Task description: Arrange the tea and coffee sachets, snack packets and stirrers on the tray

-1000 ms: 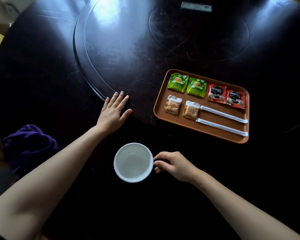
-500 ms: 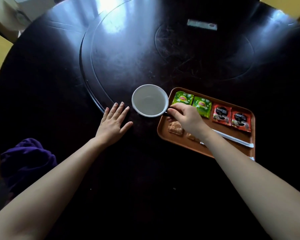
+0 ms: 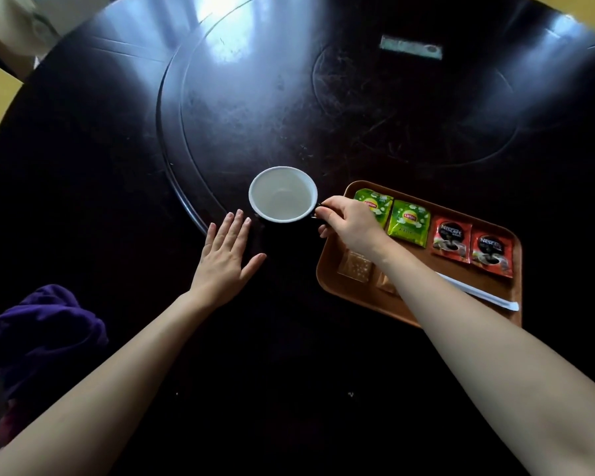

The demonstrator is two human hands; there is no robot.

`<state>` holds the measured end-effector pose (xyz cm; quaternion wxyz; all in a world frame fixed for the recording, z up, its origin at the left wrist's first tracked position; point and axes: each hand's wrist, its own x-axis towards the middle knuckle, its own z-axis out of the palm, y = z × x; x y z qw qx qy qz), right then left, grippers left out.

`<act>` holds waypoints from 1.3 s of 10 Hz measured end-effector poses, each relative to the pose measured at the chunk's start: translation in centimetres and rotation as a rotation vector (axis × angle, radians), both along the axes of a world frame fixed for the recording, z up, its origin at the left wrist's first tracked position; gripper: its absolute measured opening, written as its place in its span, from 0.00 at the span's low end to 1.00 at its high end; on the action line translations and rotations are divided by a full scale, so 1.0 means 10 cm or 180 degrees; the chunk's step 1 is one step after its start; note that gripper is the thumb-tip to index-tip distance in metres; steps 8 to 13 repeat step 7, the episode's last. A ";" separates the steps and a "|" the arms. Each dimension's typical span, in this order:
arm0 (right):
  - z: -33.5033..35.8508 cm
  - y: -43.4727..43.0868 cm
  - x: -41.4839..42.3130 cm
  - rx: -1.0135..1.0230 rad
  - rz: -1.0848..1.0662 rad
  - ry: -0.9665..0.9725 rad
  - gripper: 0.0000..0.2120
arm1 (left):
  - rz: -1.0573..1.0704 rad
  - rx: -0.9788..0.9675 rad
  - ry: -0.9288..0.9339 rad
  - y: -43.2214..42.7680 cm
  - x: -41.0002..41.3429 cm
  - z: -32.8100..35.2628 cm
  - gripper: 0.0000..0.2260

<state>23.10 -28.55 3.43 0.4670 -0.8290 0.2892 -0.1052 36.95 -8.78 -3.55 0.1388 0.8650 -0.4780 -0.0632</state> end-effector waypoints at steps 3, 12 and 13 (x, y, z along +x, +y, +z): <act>0.03 -0.08 0.01 -0.0239 0.0293 0.0136 0.07 | -0.0010 -0.0025 -0.0013 0.01 0.00 -0.02 0.31; 0.12 0.03 -0.02 -0.0142 -0.0163 0.0098 0.11 | 0.0064 0.0127 0.0050 0.01 -0.05 0.16 0.30; 0.12 0.03 -0.02 -0.0142 -0.0163 0.0098 0.11 | 0.0064 0.0127 0.0050 0.01 -0.05 0.16 0.30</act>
